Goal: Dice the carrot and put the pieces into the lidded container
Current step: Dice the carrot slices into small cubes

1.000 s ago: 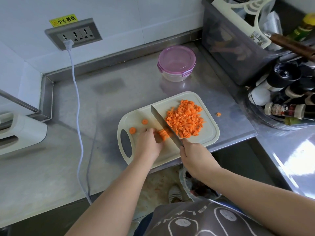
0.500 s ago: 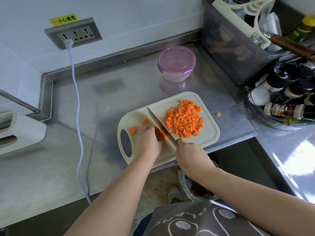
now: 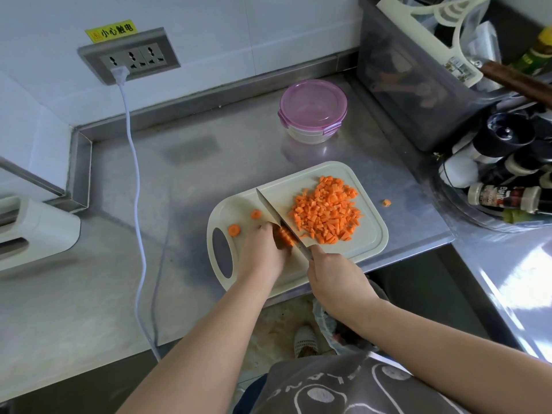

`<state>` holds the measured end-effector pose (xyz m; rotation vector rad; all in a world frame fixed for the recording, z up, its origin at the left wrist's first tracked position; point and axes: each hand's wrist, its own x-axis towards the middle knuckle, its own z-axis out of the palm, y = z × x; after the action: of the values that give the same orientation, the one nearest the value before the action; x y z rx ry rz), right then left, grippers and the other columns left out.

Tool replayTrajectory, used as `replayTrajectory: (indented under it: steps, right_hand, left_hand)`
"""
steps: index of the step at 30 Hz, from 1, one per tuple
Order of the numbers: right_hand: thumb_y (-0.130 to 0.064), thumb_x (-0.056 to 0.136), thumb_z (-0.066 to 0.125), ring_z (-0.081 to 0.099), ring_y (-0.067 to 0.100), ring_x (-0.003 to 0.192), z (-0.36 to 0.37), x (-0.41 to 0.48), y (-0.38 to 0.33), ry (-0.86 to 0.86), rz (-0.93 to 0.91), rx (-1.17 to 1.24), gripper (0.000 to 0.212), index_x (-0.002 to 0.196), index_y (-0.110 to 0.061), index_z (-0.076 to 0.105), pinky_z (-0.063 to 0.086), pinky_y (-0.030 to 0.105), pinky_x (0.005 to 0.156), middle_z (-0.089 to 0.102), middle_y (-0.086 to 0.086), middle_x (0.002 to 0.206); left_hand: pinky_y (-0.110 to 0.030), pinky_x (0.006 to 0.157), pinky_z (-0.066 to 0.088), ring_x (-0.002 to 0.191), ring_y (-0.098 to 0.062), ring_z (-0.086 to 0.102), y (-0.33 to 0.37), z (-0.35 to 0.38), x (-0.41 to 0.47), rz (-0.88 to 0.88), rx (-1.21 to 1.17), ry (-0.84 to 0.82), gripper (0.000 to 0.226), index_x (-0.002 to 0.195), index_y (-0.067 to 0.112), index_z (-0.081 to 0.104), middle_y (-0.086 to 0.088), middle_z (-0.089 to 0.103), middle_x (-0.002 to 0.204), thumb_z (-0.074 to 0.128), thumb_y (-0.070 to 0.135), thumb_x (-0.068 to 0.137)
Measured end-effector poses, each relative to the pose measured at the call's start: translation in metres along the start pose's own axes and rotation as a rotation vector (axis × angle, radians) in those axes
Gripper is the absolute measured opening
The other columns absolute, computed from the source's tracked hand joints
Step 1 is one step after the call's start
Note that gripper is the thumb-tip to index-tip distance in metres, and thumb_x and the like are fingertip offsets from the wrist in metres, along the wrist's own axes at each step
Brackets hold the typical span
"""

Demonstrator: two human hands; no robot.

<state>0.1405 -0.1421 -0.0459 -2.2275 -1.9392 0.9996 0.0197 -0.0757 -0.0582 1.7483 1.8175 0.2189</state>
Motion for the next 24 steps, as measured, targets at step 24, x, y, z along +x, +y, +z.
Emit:
replayTrajectory:
  steps: [24]
  right_hand:
    - [-0.014,0.098,0.034,0.064,0.028,0.08,-0.0001,0.0003,0.0025,-0.011,0.016,-0.007,0.023,0.118,-0.014,0.045,0.056,0.044,0.073,0.063,0.007,0.09]
  left_hand:
    - [-0.034,0.086,0.05,0.102,-0.023,0.063,-0.0012,-0.0008,-0.0013,-0.062,-0.162,-0.031,0.029,0.111,0.013,0.064,-0.005,0.069,0.106,0.068,0.023,0.084]
